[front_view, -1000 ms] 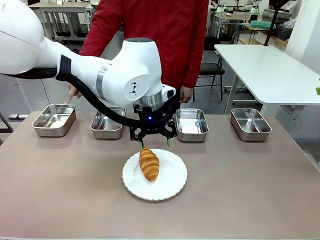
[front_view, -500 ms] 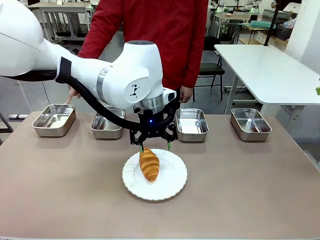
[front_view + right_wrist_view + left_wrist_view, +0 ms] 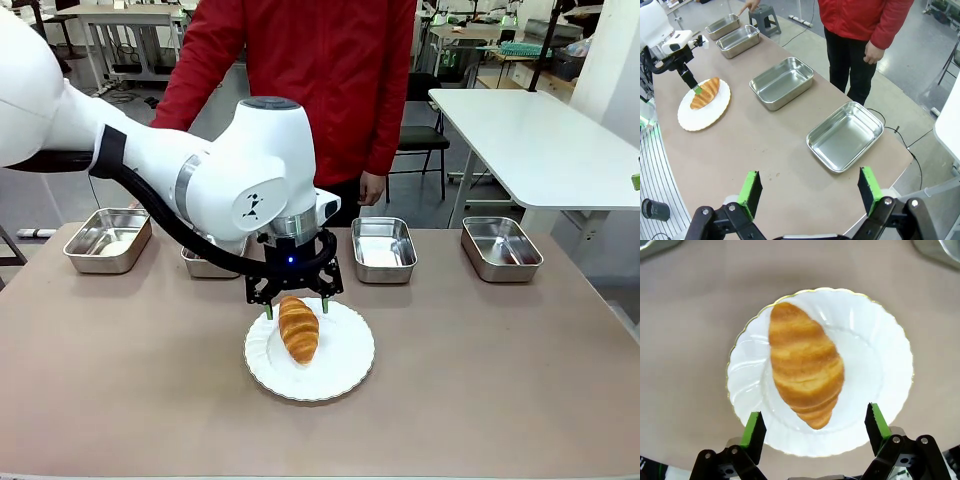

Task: Place the bread in the container.
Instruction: Place the Butter Roll into the Airtight Container indicated by the human.

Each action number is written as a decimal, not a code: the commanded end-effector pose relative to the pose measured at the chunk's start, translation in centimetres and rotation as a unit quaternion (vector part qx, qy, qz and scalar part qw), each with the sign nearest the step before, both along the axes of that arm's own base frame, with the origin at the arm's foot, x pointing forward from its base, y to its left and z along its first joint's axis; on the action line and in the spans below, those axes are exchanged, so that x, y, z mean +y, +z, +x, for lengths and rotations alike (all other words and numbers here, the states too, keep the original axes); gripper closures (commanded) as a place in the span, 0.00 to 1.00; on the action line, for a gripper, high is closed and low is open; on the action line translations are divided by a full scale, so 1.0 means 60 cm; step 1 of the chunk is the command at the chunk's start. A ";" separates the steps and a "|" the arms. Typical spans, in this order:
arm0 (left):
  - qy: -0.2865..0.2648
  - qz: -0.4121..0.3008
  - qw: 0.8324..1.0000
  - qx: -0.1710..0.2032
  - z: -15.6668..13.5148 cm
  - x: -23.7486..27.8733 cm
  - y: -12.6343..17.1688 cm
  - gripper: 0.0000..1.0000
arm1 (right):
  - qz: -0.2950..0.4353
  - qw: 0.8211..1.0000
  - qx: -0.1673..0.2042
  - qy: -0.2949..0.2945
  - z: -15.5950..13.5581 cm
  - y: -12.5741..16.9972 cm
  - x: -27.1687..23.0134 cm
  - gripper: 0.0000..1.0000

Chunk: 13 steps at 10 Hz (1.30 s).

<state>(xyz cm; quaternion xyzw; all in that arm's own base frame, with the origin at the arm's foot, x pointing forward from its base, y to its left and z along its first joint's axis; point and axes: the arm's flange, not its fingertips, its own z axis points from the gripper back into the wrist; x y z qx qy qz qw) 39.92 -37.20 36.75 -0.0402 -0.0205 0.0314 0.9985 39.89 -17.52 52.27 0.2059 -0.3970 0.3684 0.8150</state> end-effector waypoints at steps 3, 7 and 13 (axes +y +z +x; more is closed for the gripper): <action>0.024 -0.003 0.999 -0.029 -0.006 -0.002 -0.035 0.00 | 0.007 1.000 -0.008 0.002 0.001 -0.001 0.001 0.00; 0.021 0.011 1.000 -0.010 0.011 -0.014 -0.065 0.00 | 0.007 1.000 -0.008 0.002 0.001 -0.001 0.001 0.00; 0.023 0.021 0.999 -0.010 0.027 -0.021 -0.089 0.00 | 0.007 1.000 -0.008 0.002 0.001 -0.001 0.001 0.00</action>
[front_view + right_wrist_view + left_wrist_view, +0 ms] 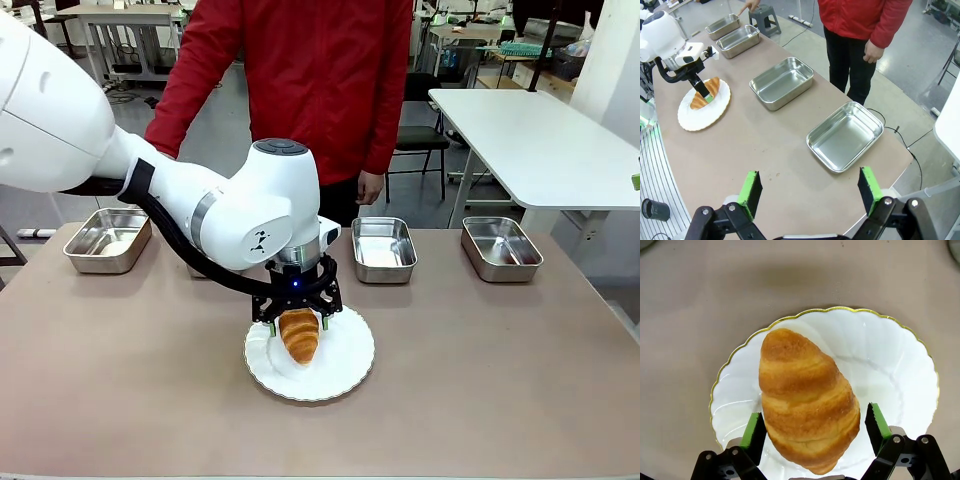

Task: Place the bread in the container.
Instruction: Place the Butter Roll into the Airtight Container indicated by the human.

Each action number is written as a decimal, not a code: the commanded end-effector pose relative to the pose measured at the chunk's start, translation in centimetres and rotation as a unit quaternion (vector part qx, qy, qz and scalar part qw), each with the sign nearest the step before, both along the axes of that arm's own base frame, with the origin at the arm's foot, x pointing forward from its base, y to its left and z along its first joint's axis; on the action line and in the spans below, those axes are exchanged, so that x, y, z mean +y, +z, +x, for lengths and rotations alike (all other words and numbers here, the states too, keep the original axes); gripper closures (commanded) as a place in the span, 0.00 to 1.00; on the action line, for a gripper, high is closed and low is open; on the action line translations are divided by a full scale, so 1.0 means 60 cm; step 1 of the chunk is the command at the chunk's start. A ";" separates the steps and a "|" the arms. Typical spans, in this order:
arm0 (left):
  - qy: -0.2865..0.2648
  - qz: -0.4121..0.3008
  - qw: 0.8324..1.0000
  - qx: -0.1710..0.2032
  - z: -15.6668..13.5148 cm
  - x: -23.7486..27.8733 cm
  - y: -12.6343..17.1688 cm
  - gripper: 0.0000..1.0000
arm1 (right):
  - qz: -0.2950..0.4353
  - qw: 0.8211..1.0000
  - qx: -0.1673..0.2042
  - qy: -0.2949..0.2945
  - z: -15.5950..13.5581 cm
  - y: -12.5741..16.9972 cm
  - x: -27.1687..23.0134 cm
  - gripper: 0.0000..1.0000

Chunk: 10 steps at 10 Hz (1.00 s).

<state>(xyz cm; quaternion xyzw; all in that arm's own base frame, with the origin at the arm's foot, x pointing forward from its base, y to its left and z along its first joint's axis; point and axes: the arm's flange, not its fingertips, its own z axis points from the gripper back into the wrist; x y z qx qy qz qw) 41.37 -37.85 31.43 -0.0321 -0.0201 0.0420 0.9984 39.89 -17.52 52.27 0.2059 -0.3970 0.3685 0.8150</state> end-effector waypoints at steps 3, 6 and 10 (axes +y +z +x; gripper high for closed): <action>0.021 0.019 1.000 -0.007 0.004 -0.010 -0.001 0.23 | 0.007 1.000 -0.008 0.002 0.001 -0.001 0.001 0.00; 0.019 0.025 0.999 -0.005 0.005 -0.010 -0.004 0.59 | 0.007 1.000 -0.008 0.002 0.001 -0.001 0.001 0.00; 0.010 0.008 1.000 -0.001 0.004 -0.003 0.002 0.78 | 0.007 1.000 -0.008 0.002 0.001 -0.001 0.001 0.00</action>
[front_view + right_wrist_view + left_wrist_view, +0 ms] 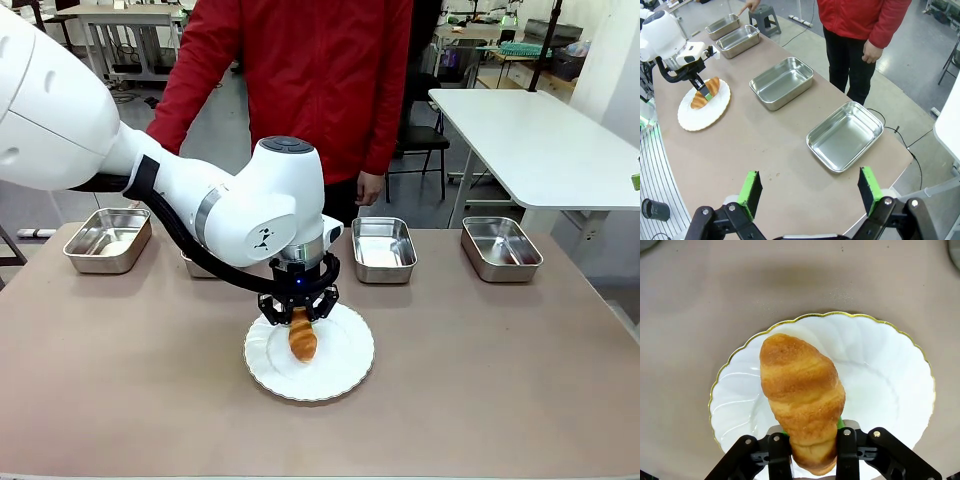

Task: Place the bread in the container.
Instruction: Place the Butter Roll into the Airtight Container indicated by the human.

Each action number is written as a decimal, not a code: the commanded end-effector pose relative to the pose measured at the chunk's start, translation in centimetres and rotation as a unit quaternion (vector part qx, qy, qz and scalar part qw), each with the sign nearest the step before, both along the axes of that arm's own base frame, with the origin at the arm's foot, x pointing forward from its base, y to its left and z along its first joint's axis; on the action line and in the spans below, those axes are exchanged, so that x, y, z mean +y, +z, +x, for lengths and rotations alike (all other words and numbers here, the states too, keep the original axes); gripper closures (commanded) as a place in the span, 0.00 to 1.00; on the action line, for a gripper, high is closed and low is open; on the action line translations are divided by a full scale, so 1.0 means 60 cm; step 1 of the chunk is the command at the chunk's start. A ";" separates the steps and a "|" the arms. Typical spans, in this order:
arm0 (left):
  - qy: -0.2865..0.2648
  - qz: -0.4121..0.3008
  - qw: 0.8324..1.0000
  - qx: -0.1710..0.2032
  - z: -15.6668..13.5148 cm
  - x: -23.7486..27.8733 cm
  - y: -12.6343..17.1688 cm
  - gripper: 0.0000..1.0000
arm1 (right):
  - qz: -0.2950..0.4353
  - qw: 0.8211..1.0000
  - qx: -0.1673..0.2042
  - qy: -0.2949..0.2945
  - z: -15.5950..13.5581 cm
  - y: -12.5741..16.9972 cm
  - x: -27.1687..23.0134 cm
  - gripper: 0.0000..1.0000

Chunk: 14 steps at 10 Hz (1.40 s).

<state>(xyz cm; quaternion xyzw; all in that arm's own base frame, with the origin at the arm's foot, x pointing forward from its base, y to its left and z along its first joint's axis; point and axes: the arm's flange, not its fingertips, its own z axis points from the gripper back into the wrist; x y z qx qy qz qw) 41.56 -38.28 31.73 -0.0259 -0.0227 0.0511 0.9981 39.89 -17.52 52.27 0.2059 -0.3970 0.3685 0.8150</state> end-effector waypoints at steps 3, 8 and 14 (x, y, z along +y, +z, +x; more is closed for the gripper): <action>-0.015 0.003 0.998 -0.053 0.005 0.018 0.030 0.74 | 0.007 1.000 -0.008 0.002 0.001 -0.001 0.001 0.00; -0.076 -0.042 0.989 -0.119 0.054 0.203 0.226 0.74 | 0.007 1.000 -0.008 0.002 0.001 -0.001 0.001 0.00; -0.141 -0.031 0.986 -0.086 0.128 0.518 0.268 0.74 | 0.007 1.000 -0.008 0.002 0.001 -0.001 0.001 0.00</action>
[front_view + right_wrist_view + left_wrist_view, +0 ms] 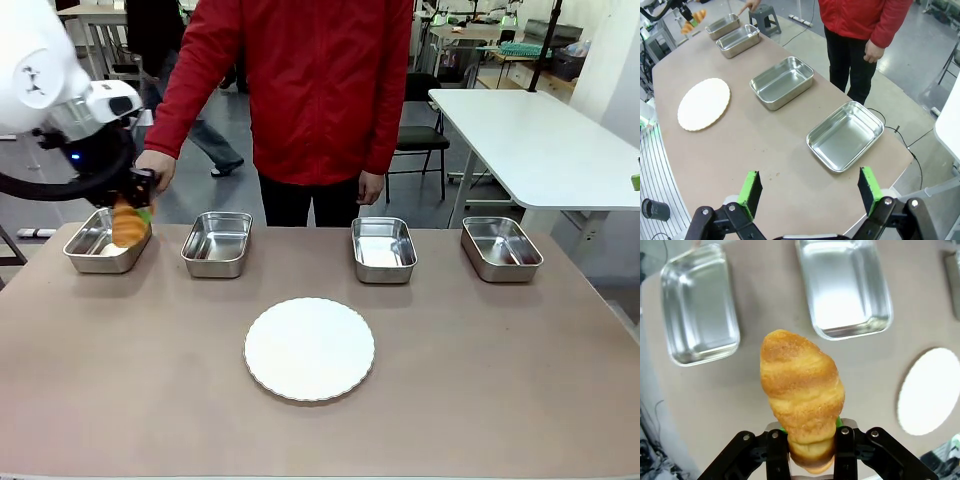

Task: Place the bread in the container.
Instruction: Place the Butter Roll into the Airtight Container indicated by the human.

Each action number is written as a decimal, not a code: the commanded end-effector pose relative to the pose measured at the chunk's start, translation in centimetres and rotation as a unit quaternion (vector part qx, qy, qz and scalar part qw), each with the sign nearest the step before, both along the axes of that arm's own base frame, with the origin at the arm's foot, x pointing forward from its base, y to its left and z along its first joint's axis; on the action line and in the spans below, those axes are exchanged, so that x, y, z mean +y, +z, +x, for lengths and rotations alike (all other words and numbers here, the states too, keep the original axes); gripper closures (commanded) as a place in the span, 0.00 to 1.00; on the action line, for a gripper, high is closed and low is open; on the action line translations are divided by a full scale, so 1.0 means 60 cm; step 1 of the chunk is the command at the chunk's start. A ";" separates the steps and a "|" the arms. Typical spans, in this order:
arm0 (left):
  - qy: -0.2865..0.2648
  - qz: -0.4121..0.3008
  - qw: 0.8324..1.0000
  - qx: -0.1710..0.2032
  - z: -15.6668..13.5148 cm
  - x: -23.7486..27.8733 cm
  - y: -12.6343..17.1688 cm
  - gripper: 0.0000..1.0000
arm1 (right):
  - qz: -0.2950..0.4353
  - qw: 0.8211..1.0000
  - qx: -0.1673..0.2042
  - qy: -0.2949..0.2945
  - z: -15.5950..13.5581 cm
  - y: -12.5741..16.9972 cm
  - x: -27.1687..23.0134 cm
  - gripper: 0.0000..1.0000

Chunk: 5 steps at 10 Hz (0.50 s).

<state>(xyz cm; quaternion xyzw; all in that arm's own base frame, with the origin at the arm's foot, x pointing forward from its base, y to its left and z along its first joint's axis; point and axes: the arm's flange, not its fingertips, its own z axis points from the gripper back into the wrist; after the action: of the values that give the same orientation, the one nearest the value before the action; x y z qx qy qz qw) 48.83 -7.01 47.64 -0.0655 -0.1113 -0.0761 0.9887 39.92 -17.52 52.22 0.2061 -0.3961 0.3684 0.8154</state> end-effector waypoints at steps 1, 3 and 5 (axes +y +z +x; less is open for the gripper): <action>-0.033 0.002 0.999 -0.011 0.012 -0.002 0.000 0.74 | 0.007 1.000 -0.009 0.002 0.000 0.000 0.001 0.00; 0.000 0.000 1.000 0.000 0.000 0.000 0.000 0.74 | 0.007 1.000 -0.009 0.002 0.000 0.000 0.001 0.00; -0.011 0.004 1.000 0.002 0.004 0.012 -0.006 0.74 | 0.007 1.000 -0.009 0.002 0.000 0.000 0.001 0.00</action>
<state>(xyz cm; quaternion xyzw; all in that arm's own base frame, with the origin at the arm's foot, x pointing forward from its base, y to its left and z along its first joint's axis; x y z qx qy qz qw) 49.02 -6.77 47.28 -0.0631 -0.1076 -0.0866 0.9884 39.92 -17.52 52.21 0.2061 -0.3961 0.3683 0.8155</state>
